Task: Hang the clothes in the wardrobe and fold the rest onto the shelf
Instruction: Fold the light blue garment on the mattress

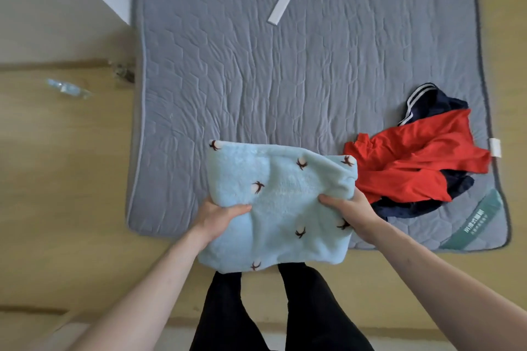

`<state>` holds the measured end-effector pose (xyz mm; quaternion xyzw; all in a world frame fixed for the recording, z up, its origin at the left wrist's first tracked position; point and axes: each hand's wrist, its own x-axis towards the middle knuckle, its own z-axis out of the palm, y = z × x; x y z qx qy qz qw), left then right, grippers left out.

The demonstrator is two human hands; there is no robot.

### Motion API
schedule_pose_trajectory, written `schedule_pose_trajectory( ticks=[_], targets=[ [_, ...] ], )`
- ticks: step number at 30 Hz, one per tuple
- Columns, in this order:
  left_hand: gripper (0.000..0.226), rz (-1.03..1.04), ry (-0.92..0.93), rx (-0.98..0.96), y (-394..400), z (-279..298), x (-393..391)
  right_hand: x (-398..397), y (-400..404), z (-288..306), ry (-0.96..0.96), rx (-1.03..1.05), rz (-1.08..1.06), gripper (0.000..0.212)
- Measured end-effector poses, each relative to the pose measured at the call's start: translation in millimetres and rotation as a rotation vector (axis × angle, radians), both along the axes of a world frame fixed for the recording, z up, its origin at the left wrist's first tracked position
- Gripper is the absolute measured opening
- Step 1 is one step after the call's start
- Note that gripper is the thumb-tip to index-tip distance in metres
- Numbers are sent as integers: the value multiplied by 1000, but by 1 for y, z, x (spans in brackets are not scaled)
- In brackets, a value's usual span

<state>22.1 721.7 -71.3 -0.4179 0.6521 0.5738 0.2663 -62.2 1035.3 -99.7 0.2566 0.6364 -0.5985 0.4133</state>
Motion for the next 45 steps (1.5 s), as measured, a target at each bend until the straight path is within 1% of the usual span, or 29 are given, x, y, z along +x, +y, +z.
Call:
schedule_pose_trajectory(
  ticks=[2, 6, 7, 10, 12, 14, 17, 18, 21, 24, 26, 30, 34, 38, 40, 42, 45],
  targets=[
    [25, 51, 36, -14, -12, 32, 16, -1, -18, 33, 16, -24, 41, 50],
    [31, 191, 126, -37, -49, 88, 61, 3, -75, 99, 60, -82, 161, 50],
    [34, 241, 136, -42, -61, 99, 75, 5, -93, 116, 86, -94, 208, 52],
    [56, 364, 155, -23, -103, 128, 118, 18, -149, 163, 151, -117, 336, 61],
    [62, 415, 184, -20, -136, 147, 148, 34, -189, 189, 195, -136, 402, 60],
    [64, 459, 221, -18, -172, 166, 180, 54, -231, 210, 227, -158, 449, 58],
    [49, 503, 266, -20, -225, 197, 232, 92, -292, 232, 247, -192, 513, 56],
    [47, 533, 275, -33, -242, 206, 250, 105, -314, 238, 256, -203, 536, 57],
    [55, 632, 297, -84, -292, 230, 301, 139, -379, 255, 280, -259, 602, 58],
    [48, 722, 327, -110, -332, 251, 337, 160, -437, 271, 304, -311, 684, 58],
    [49, 765, 351, -119, -354, 264, 354, 166, -471, 282, 326, -337, 732, 61],
    [48, 856, 402, -158, -396, 288, 373, 166, -540, 304, 381, -369, 813, 68],
    [57, 923, 438, -219, -441, 311, 377, 159, -610, 324, 433, -445, 876, 60],
    [60, 1008, 465, -289, -484, 336, 384, 154, -676, 345, 441, -509, 951, 56],
    [60, 1029, 491, -313, -503, 347, 390, 150, -707, 354, 445, -539, 999, 58],
    [54, 1049, 533, -324, -523, 355, 396, 148, -740, 365, 457, -558, 1054, 60],
    [52, 1093, 552, -365, -549, 369, 407, 152, -786, 379, 465, -606, 1148, 47]
  ],
)
